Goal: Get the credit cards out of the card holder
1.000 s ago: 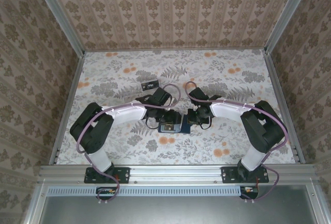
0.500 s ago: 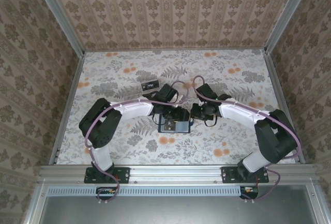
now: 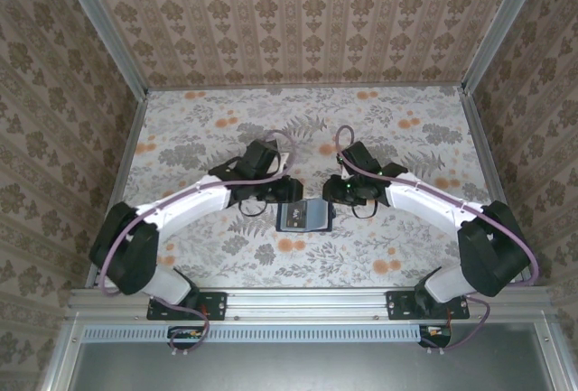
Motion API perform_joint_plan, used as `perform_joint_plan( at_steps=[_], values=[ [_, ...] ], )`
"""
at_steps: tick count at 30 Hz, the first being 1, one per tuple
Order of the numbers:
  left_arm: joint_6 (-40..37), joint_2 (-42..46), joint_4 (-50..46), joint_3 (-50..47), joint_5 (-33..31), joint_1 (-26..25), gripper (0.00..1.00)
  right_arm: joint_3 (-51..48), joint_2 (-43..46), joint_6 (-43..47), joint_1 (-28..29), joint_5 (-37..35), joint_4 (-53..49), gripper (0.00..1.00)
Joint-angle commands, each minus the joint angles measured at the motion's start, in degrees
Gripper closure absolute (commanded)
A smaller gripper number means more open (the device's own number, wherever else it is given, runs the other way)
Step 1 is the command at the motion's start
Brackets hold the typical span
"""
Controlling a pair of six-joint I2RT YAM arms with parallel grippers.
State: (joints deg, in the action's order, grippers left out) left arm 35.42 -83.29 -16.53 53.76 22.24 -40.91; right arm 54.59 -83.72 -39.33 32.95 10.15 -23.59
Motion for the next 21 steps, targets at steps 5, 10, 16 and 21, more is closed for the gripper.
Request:
perform_joint_plan(
  at_steps=[5, 10, 16, 21],
  values=[
    [0.9, 1.1, 0.3, -7.7, -2.6, 4.1, 0.89, 5.0, -3.5, -3.9, 6.4, 5.4, 4.8, 0.69],
    [2.1, -2.2, 3.8, -7.7, -1.1, 3.3, 0.99, 2.7, -7.3, -7.5, 6.5, 7.9, 8.2, 0.78],
    [2.2, -6.2, 5.3, -6.9, -1.1, 2.1, 1.0, -1.2, -10.8, -10.0, 5.0, 12.3, 13.4, 0.84],
    [2.2, -8.6, 5.1, -7.0, -1.7, 1.8, 1.0, -3.0, -12.2, -10.6, 4.1, 13.3, 14.5, 0.83]
  ],
)
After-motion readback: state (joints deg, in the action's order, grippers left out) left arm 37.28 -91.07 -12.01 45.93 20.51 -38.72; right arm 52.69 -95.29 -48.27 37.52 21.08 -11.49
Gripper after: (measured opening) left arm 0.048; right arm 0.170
